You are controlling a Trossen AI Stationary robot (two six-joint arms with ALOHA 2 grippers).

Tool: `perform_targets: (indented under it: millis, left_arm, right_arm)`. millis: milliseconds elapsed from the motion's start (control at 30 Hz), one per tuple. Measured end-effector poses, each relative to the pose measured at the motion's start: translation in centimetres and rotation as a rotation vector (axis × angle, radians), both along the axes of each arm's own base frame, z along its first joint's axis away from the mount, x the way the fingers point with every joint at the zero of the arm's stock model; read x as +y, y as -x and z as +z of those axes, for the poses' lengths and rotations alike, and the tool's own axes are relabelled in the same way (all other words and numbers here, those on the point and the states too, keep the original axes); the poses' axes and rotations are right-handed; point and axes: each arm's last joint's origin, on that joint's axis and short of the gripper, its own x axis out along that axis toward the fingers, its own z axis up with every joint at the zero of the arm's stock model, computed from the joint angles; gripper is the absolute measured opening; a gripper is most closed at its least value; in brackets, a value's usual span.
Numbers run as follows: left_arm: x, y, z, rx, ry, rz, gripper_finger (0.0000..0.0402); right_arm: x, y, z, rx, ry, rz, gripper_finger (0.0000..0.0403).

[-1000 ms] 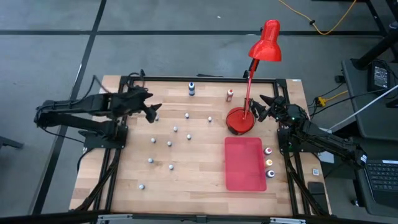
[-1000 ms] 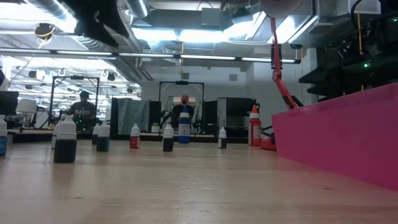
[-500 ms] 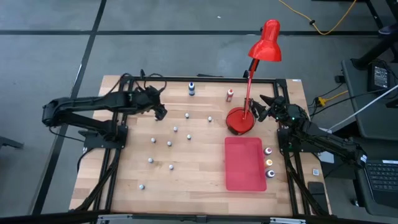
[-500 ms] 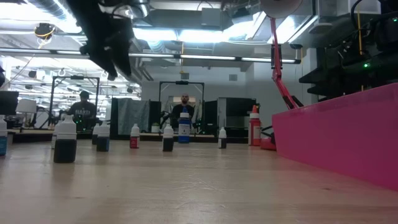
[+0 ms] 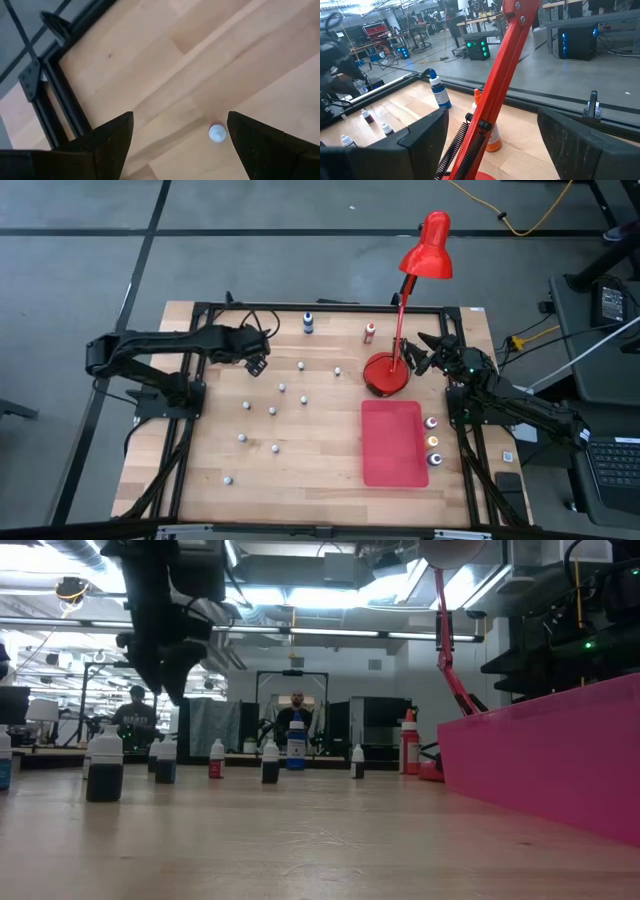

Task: Pick & Place food coloring
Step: Put the small pink food coloring bottle into the red bin

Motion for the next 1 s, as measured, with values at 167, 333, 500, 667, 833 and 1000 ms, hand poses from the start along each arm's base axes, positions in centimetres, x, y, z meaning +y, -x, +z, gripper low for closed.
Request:
perform_targets:
  millis: [167, 333, 500, 667, 833, 1000]
  left_arm:
    - [0.6, -0.6, -1.3, 0.050, 0.082, -0.002, 0.0316]
    - [1.3, -1.1, -2.8, 0.124, 0.144, -0.020, 0.0316]
    - [1.9, -1.6, -4.1, 0.172, 0.195, -0.044, 0.0316]
    - [2.0, -2.2, -5.2, 0.183, 0.247, -0.074, 0.0316]
    - [1.9, -2.8, -6.3, 0.190, 0.315, -0.086, 0.0316]
    - [1.7, -3.1, -6.9, 0.205, 0.331, -0.096, 0.0316]
  right_arm:
    - [0.0, 0.0, 0.0, 0.000, 0.001, 0.000, 0.0306]
    - [0.0, 0.0, 0.0, 0.000, 0.000, 0.000, 0.0306]
    - [0.0, 0.0, 0.0, 0.000, 0.000, 0.000, 0.0306]
    - [0.0, 0.0, 0.0, 0.000, 0.000, 0.000, 0.0306]
    - [0.0, 0.0, 0.0, 0.000, 0.000, 0.000, 0.0306]
    - [0.0, 0.0, 0.0, 0.000, 0.001, 0.000, 0.0306]
